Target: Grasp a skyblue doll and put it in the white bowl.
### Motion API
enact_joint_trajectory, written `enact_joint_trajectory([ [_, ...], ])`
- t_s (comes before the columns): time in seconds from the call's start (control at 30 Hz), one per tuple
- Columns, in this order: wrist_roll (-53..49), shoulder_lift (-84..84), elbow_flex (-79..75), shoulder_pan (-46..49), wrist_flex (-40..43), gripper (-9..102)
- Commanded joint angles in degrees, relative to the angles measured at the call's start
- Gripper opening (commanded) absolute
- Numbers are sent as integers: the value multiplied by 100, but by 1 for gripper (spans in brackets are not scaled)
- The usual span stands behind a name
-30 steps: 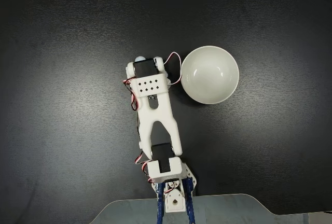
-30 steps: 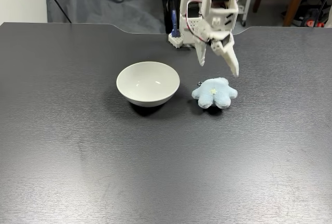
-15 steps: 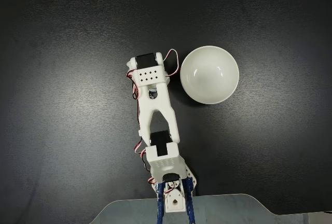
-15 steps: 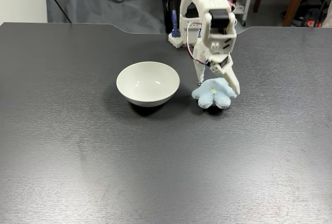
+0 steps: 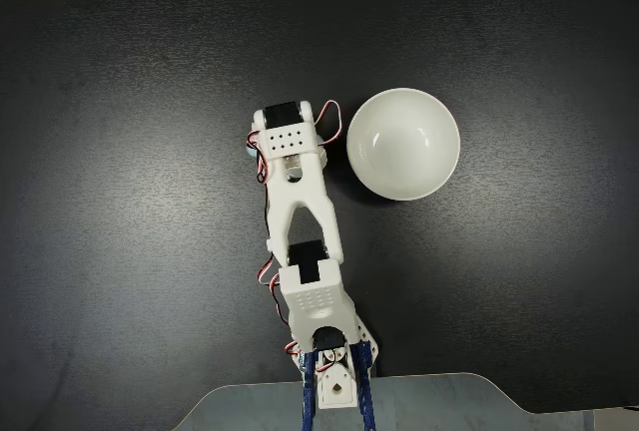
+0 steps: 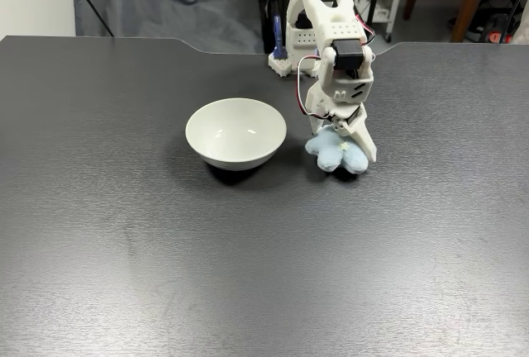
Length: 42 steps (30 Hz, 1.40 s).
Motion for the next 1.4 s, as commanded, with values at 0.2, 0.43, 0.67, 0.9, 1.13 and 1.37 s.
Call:
enact_joint_trajectory([
  [0.2,44,202,-62,79,-545,47],
  [0.43,44,202,-62,79,-545,15],
  [0.67,44,606,-167,44,-545,-1],
  [0.9,62,2197,-387,-369,-536,-1],
  [1.13,62,2373,-1582,-483,-466,-1],
  [1.37,62,2355,-1723,466,-536,-1],
])
